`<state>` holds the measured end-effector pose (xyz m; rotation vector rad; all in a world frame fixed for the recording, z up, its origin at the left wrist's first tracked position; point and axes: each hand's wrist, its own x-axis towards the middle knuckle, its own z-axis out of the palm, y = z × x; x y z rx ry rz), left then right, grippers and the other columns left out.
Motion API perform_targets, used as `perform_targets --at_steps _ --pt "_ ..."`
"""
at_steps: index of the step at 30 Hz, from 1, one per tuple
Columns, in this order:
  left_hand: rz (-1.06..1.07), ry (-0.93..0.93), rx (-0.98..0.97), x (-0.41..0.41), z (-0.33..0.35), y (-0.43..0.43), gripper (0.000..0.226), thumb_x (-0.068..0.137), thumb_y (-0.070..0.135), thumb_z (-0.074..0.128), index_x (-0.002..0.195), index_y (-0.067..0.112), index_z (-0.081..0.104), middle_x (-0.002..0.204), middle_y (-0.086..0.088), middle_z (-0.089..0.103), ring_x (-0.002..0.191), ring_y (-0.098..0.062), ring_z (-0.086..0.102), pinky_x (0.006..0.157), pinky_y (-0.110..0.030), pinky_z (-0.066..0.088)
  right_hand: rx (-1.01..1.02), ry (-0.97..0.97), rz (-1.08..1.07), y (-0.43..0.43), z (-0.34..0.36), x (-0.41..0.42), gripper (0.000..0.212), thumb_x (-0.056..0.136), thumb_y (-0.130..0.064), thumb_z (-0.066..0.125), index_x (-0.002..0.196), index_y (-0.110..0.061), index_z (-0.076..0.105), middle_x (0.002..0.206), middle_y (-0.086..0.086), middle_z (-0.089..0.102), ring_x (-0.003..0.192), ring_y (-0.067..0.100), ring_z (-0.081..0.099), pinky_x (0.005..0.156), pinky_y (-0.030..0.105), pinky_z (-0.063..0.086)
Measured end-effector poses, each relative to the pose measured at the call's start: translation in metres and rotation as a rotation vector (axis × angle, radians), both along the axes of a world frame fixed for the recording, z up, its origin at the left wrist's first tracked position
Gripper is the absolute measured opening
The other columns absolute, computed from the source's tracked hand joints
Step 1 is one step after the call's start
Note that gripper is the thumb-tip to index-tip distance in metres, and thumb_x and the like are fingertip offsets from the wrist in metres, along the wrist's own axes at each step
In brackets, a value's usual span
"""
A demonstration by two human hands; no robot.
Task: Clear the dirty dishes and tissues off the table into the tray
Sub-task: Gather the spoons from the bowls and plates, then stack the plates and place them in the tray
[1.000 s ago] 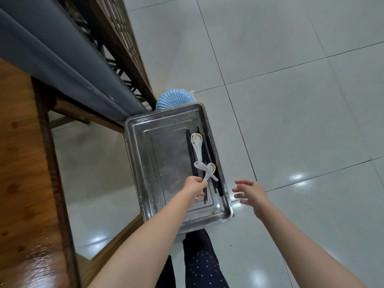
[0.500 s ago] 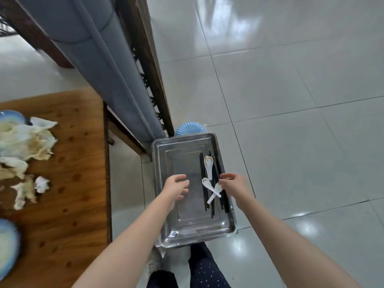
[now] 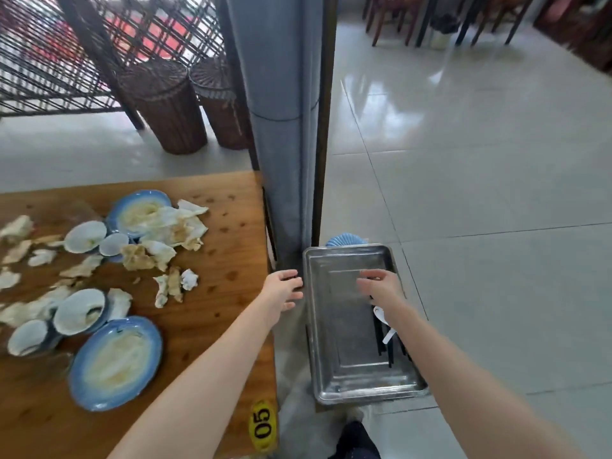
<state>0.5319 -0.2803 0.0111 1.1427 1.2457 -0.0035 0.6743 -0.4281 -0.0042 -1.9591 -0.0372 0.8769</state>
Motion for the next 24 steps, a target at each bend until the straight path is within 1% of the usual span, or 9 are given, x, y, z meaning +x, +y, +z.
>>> perform_targets --at_steps 2,4,7,8,11,14,17,20,24 --pt "0.007 -0.008 -0.006 -0.032 0.007 0.012 0.033 0.096 0.01 0.057 0.128 0.014 0.053 0.111 -0.005 0.064 0.075 -0.014 0.061 0.067 -0.026 0.046 0.017 0.004 -0.028 0.014 0.006 -0.038 0.015 0.082 -0.009 0.07 0.095 -0.016 0.066 0.093 0.004 0.065 0.081 0.017 0.062 0.066 0.029 0.048" --pt "0.013 -0.023 -0.004 -0.063 0.012 0.024 0.033 0.096 0.009 0.057 0.128 0.014 0.053 0.119 -0.007 0.064 0.084 -0.018 0.063 0.069 -0.027 0.047 0.051 0.01 -0.014 0.028 0.012 -0.078 0.018 0.083 -0.007 0.068 0.099 -0.013 0.066 0.092 0.003 0.065 0.079 0.015 0.06 0.063 0.027 0.046" --pt "0.052 -0.043 0.009 -0.108 0.025 0.048 0.029 0.097 0.012 0.055 0.126 0.016 0.055 0.116 -0.005 0.065 0.089 -0.018 0.064 0.064 -0.025 0.047 0.077 -0.009 0.053 0.048 0.023 -0.126 0.02 0.083 -0.006 0.068 0.102 -0.011 0.067 0.102 0.005 0.065 0.094 0.019 0.061 0.078 0.029 0.046" --pt "0.069 -0.047 0.011 -0.122 0.028 0.055 0.027 0.097 0.014 0.055 0.124 0.017 0.055 0.113 -0.003 0.065 0.089 -0.017 0.064 0.063 -0.024 0.048 0.082 -0.011 0.075 0.053 0.027 -0.138 0.02 0.083 -0.006 0.068 0.102 -0.012 0.067 0.102 0.005 0.065 0.095 0.019 0.061 0.077 0.028 0.046" --pt "0.098 -0.053 -0.002 -0.162 0.034 0.074 0.025 0.097 0.014 0.055 0.122 0.018 0.056 0.108 -0.001 0.065 0.086 -0.016 0.065 0.061 -0.024 0.047 0.078 -0.007 0.127 0.067 0.038 -0.163 0.02 0.083 -0.008 0.068 0.102 -0.014 0.065 0.099 0.004 0.066 0.088 0.019 0.062 0.063 0.023 0.046" --pt "0.141 -0.057 0.012 -0.202 0.035 0.084 0.023 0.097 0.013 0.055 0.12 0.018 0.057 0.1 0.001 0.066 0.077 -0.015 0.064 0.063 -0.025 0.047 0.07 -0.012 0.171 0.078 0.043 -0.179 0.023 0.082 -0.008 0.068 0.105 -0.012 0.066 0.095 0.003 0.066 0.08 0.013 0.062 0.054 0.019 0.042" --pt "0.172 -0.028 0.048 -0.242 0.03 0.089 0.025 0.096 0.014 0.057 0.121 0.016 0.057 0.102 0.0 0.066 0.082 -0.016 0.065 0.066 -0.027 0.047 0.046 -0.002 0.246 0.089 0.041 -0.195 0.023 0.084 -0.01 0.067 0.107 -0.013 0.065 0.1 0.006 0.066 0.08 0.013 0.062 0.056 0.02 0.044" --pt "0.236 0.023 0.065 -0.283 0.019 0.09 0.028 0.094 0.013 0.061 0.122 0.015 0.059 0.106 -0.004 0.065 0.083 -0.016 0.064 0.066 -0.027 0.046 0.014 0.024 0.326 0.103 0.03 -0.215 0.022 0.086 -0.011 0.065 0.108 -0.015 0.064 0.101 0.005 0.066 0.087 0.015 0.063 0.061 0.023 0.045" --pt "0.38 0.085 0.047 -0.334 0.004 0.089 0.029 0.094 0.01 0.06 0.122 0.015 0.058 0.117 -0.009 0.063 0.092 -0.022 0.064 0.079 -0.034 0.046 -0.026 0.058 0.455 0.118 0.015 -0.248 0.019 0.089 -0.012 0.062 0.107 -0.018 0.063 0.1 0.004 0.069 0.087 0.016 0.064 0.062 0.025 0.045"
